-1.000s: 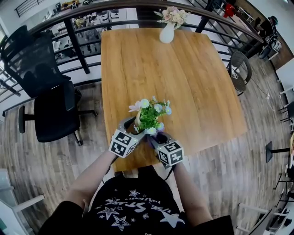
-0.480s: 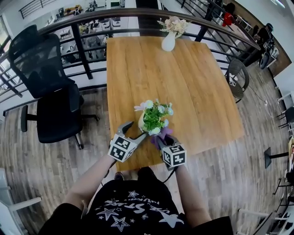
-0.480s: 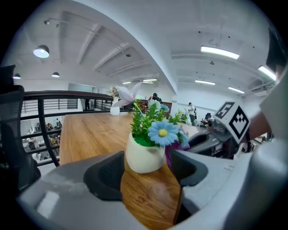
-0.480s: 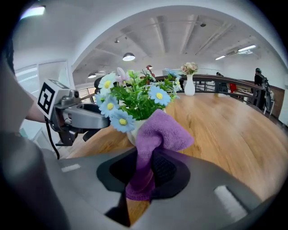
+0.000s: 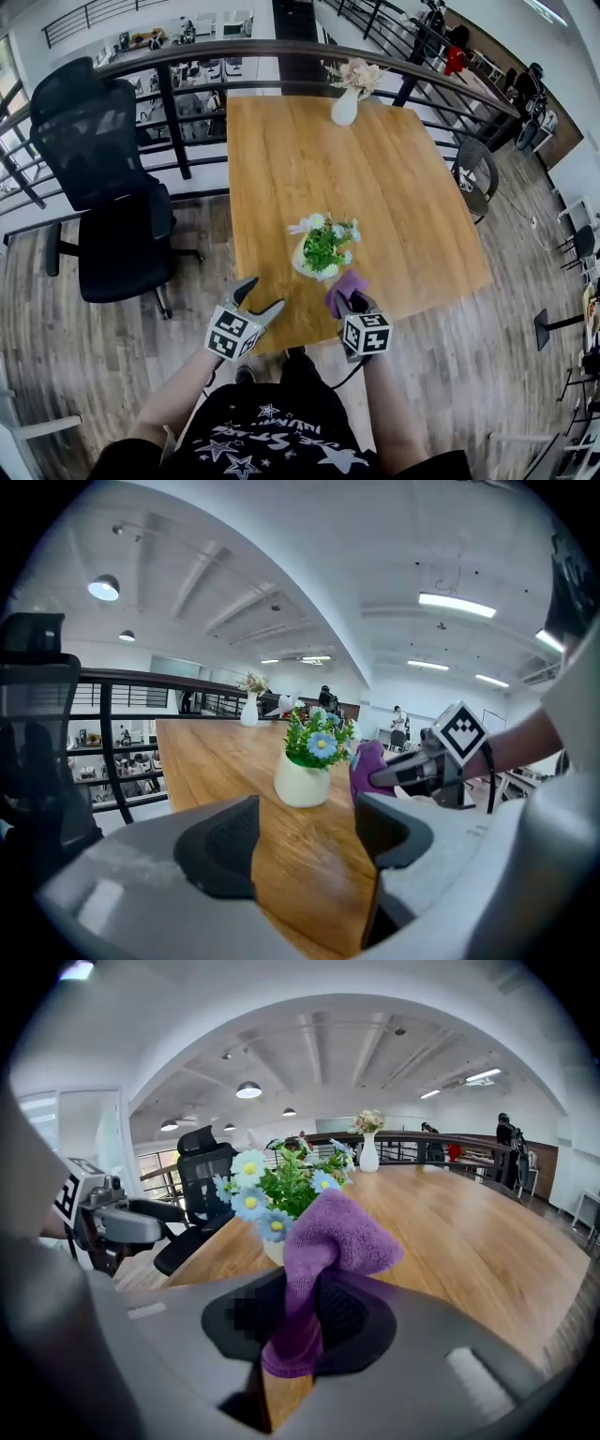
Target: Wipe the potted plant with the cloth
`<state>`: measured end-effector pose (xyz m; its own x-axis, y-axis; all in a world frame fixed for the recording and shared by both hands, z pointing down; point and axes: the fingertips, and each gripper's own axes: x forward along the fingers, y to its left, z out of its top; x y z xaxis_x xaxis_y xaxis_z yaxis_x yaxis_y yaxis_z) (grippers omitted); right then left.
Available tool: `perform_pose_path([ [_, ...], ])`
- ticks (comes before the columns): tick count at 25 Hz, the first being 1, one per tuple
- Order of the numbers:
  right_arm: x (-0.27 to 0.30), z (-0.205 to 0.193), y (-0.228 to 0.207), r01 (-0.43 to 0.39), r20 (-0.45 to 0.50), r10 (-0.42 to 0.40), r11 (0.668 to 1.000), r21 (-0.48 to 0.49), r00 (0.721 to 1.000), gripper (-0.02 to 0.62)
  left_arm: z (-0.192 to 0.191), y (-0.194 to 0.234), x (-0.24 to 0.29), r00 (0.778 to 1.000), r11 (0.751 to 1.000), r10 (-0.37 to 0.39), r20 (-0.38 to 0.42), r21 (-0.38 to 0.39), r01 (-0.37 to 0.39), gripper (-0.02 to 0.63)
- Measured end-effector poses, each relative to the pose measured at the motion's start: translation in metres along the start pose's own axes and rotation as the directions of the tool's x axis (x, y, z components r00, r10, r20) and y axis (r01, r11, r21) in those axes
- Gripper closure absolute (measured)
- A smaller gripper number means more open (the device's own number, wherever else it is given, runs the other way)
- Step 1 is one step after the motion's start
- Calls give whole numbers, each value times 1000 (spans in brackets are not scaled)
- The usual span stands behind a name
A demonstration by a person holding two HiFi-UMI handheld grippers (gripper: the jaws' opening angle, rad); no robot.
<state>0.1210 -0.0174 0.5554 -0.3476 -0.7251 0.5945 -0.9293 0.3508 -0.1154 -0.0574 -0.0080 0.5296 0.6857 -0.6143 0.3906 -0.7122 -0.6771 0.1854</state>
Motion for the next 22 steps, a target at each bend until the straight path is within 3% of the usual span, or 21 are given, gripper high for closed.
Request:
perform_pose_path([
  [3,-8,-1,18,9,17,-9,1000,-2,1000,511,-10,2,-18,1000,1000,-9,5,-21,9,279],
  [15,-17,14,78,-70,90,76,996,-60,993,512,-12,22,-62,993,996,91,81,-27,-89,492],
  [22,-39,16,78,-120,148,121,993,-14,982,512,-11,2,-72,987,990,143,67,-10,-143,502],
])
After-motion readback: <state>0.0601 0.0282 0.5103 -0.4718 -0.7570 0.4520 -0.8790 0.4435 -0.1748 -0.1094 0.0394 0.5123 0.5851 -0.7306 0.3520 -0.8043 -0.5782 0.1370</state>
